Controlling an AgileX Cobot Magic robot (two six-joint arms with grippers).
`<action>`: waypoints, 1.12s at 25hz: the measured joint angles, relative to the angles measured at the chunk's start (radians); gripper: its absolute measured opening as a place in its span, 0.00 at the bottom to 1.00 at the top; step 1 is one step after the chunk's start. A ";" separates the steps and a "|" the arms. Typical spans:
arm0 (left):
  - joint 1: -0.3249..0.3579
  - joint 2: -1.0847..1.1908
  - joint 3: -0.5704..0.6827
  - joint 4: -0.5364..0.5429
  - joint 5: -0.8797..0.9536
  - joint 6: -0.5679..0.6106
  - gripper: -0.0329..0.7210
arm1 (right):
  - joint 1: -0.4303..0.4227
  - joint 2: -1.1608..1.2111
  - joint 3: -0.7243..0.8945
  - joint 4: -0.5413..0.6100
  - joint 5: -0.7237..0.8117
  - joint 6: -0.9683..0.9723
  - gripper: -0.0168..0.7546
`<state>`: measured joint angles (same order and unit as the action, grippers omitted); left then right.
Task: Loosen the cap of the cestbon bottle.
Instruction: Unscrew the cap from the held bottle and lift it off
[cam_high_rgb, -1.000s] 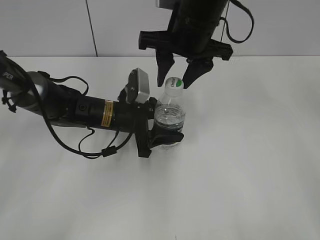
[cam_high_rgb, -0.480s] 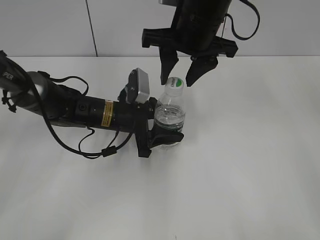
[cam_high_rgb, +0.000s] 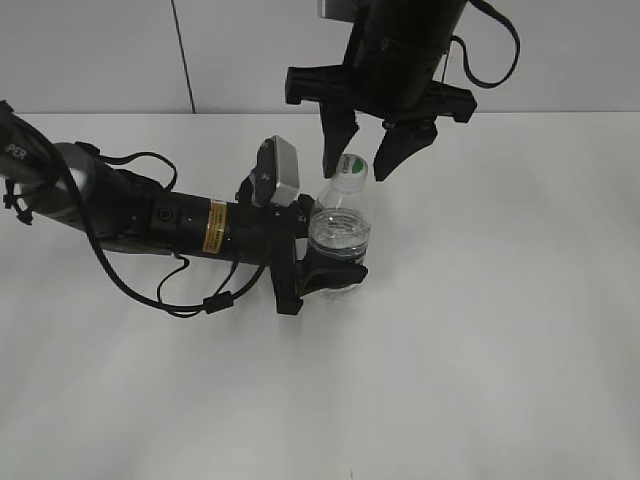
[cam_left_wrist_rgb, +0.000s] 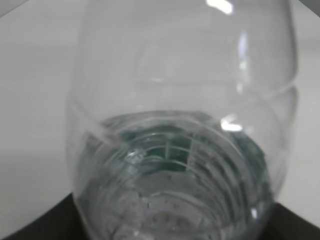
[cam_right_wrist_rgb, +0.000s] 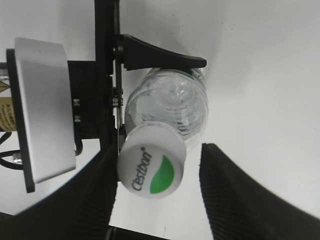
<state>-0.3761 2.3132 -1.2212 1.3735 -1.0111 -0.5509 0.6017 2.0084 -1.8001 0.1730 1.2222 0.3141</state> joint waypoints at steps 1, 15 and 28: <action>0.000 0.000 0.000 0.000 0.001 0.000 0.59 | 0.000 0.000 0.000 0.000 0.000 0.000 0.54; 0.000 -0.001 -0.002 -0.001 0.002 0.000 0.59 | 0.000 0.000 0.000 0.008 -0.001 -0.026 0.40; 0.000 -0.001 -0.002 -0.001 0.003 0.000 0.59 | 0.000 0.000 0.000 0.007 -0.002 -0.382 0.40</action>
<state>-0.3765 2.3122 -1.2231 1.3721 -1.0082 -0.5509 0.6017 2.0084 -1.8001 0.1804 1.2205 -0.0676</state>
